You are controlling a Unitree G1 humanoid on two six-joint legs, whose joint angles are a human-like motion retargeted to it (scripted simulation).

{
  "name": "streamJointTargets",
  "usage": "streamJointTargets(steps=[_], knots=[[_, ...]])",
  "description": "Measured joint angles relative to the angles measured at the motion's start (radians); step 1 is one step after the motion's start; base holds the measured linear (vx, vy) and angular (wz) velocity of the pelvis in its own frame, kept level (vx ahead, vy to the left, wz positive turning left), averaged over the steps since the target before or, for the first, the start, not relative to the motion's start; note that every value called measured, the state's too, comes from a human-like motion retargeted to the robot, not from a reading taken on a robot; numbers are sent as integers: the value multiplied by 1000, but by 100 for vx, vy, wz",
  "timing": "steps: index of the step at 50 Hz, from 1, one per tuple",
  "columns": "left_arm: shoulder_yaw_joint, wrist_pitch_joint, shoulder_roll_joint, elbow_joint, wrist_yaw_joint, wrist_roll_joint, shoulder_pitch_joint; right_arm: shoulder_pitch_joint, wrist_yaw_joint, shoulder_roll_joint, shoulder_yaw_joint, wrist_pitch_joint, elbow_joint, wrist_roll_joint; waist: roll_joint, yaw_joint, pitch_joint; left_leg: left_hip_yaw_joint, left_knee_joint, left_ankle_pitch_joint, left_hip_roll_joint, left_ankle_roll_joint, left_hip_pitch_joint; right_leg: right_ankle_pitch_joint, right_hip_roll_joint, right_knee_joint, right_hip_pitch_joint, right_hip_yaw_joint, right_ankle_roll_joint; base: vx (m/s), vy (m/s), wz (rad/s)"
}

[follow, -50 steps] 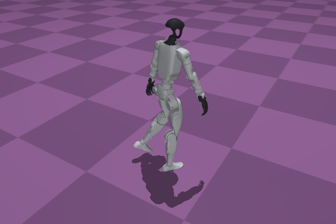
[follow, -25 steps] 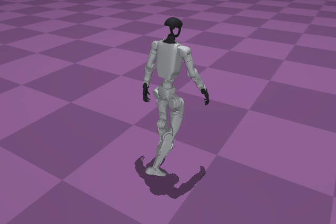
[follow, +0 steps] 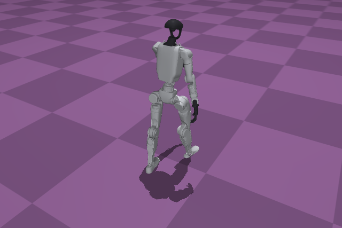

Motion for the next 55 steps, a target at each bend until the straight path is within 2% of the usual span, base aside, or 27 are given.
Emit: streamJointTargets(steps=[2, 5, 8, 10, 13, 15, 19, 22, 25, 27, 30, 33, 35, 38, 40, 42, 45, 47, 50, 52, 55], knots=[[-12, 0, 3, -28, -13, 0, 39, -22, -3, -4, -10, 1, -10, 0, -2, 14, -10, -9, 3, 8, -3, 0, 24, 23, 10, 0, 1, 8, 14, 59, -15, 3], [-33, 11, 0, -26, -32, 27, 128, -62, -14, -15, -14, -1, -27, 14, -2, 44, -36, -25, 29, 45, -14, 4, 43, 42, 8, 0, 35, 25, -3, 62, -14, -7], [-65, 33, -7, 37, -50, 86, 251, -108, -32, -26, -3, -4, -43, 36, -16, 86, -54, -22, 121, 132, -32, 5, 41, -37, -12, 0, 101, 36, 5, 66, -18, -22], [-85, 56, -16, 105, -56, 136, 348, -143, -41, -33, 11, -2, -54, 53, -39, 115, -65, 0, 251, 209, -54, 19, 0, -84, -41, 4, 146, 54, 12, 66, -19, -26], [-89, 98, -37, 245, -52, 226, 497, -207, -65, -46, 39, -8, -74, 99, -63, 139, -109, 72, 603, 283, -54, 66, -207, -133, -80, 26, 159, 71, -18, 59, -17, -8], [-70, 124, -52, 345, -34, 280, 587, -259, -96, -55, 48, -15, -88, 123, -63, 154, -130, 123, 815, 283, -22, 107, -352, -156, -84, 35, 163, 78, -50, 55, -14, -9], [-2, 158, -59, 509, -9, 345, 738, -367, -134, -63, 45, -21, -122, 153, -73, 216, -126, 198, 988, 167, 21, 195, -540, -195, -83, 51, 188, 111, -83, 53, -10, -44], [39, 161, -43, 565, -5, 330, 831, -442, -136, -63, 52, -18, -149, 180, -95, 279, -114, 232, 910, 105, 12, 218, -621, -217, -91, 62, 203, 150, -89, 51, -5, -68], [64, 153, -18, 562, -1, 258, 909, -500, -136, -63, 64, -18, -180, 197, -111, 350, -97, 264, 654, 127, 1, 195, -637, -232, -90, 67, 221, 194, -89, 53, 0, -84], [83, 146, -2, 541, -1, 212, 945, -525, -144, -61, 62, -27, -201, 188, -101, 404, -75, 298, 392, 177, 15, 151, -589, -240, -66, 66, 251, 228, -88, 57, 6, -104], [123, 130, 10, 520, -12, 227, 977, -526, -166, -53, 38, -59, -232, 153, -40, 464, -43, 349, 45, 248, 71, 55, -499, -256, 10, 65, 335, 261, -94, 62, 12, -85], [141, 115, 3, 521, -26, 290, 968, -496, -166, -43, 24, -86, -242, 121, 5, 471, -31, 368, -114, 299, 101, -24, -458, -274, 56, 76, 412, 272, -107, 64, 17, -25], [130, 113, -4, 523, -33, 314, 937, -468, -156, -34, 26, -90, -234, 105, 13, 455, -35, 356, -144, 319, 99, -42, -444, -279, 63, 98, 441, 269, -118, 64, 20, 19], [88, 121, -17, 517, -47, 327, 865, -400, -136, -17, 30, -79, -205, 83, 20, 411, -45, 319, -144, 307, 88, -33, -389, -243, 68, 186, 458, 259, -141, 66, 21, 43], [53, 107, -25, 505, -63, 358, 814, -331, -118, -5, 19, -103, -181, 74, 38, 380, -52, 292, -116, 258, 98, -29, -338, -172, 82, 304, 451, 249, -161, 70, 22, 49], [17, 88, -31, 490, -64, 378, 745, -258, -75, 5, 10, -137, -152, 77, 59, 355, -63, 266, -87, 208, 120, -19, -295, -76, 102, 493, 391, 233, -167, 67, 21, 45], [-17, 79, -36, 459, -47, 364, 611, -163, -18, 15, 10, -135, -114, 87, 79, 311, -88, 224, -63, 166, 140, 3, -261, 32, 110, 817, 226, 195, -165, 60, 19, 51], [-28, 80, -38, 437, -26, 332, 506, -110, 4, 16, 9, -129, -95, 92, 83, 275, -97, 193, -52, 151, 140, 15, -247, 19, 98, 978, 114, 166, -179, 55, 15, 64], [-40, 79, -38, 402, -2, 280, 348, -43, 29, 12, 8, -124, -78, 99, 90, 213, -100, 146, -38, 129, 137, 19, -223, -72, 76, 1091, -16, 122, -212, 52, 11, 76], [-51, 70, -36, 373, 0, 253, 252, -6, 47, 6, 9, -125, -72, 107, 96, 167, -96, 113, -29, 115, 135, 16, -206, -111, 63, 1067, -71, 90, -223, 50, 7, 87], [-71, 48, -29, 317, -13, 221, 130, 38, 69, -4, 12, -126, -68, 118, 103, 98, -84, 63, -18, 96, 131, 10, -175, -154, 54, 910, -109, 42, -220, 50, 2, 93]])
